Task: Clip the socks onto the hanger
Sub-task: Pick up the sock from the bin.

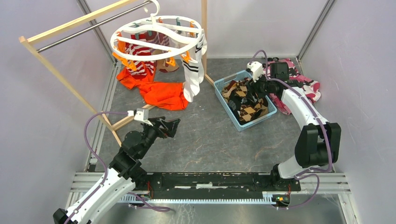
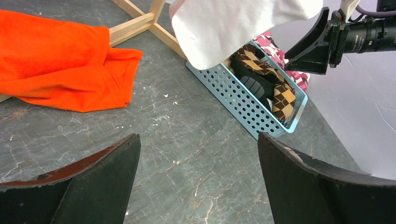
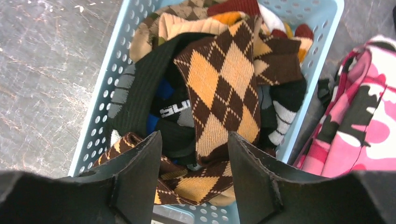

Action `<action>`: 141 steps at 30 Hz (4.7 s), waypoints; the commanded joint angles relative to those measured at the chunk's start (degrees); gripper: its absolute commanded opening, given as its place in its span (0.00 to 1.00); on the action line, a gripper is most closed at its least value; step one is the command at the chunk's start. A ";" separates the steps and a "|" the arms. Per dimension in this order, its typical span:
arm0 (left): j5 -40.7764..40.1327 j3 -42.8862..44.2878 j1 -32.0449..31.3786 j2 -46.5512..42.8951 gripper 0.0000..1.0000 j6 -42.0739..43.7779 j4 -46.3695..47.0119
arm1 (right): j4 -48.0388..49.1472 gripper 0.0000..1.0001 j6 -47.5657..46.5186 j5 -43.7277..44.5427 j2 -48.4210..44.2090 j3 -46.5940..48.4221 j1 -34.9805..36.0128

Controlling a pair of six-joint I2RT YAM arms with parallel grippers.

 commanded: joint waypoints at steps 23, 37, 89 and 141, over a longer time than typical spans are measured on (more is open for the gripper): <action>-2.08 -0.47 0.28 -0.51 1.00 -1.44 2.35 | 1.37 0.09 5.34 7.04 7.58 3.19 -0.13; -1.86 0.36 0.26 -2.05 1.00 -1.18 0.93 | -3.72 0.00 -3.29 -9.61 1.65 9.76 -4.25; 26.80 2.58 0.29 6.81 1.00 11.88 16.13 | 12.31 0.00 2.93 -32.25 -19.91 6.19 5.03; 35.97 -1.24 0.30 19.27 1.00 39.57 17.83 | 0.39 0.00 -36.87 -15.02 -10.25 4.00 35.31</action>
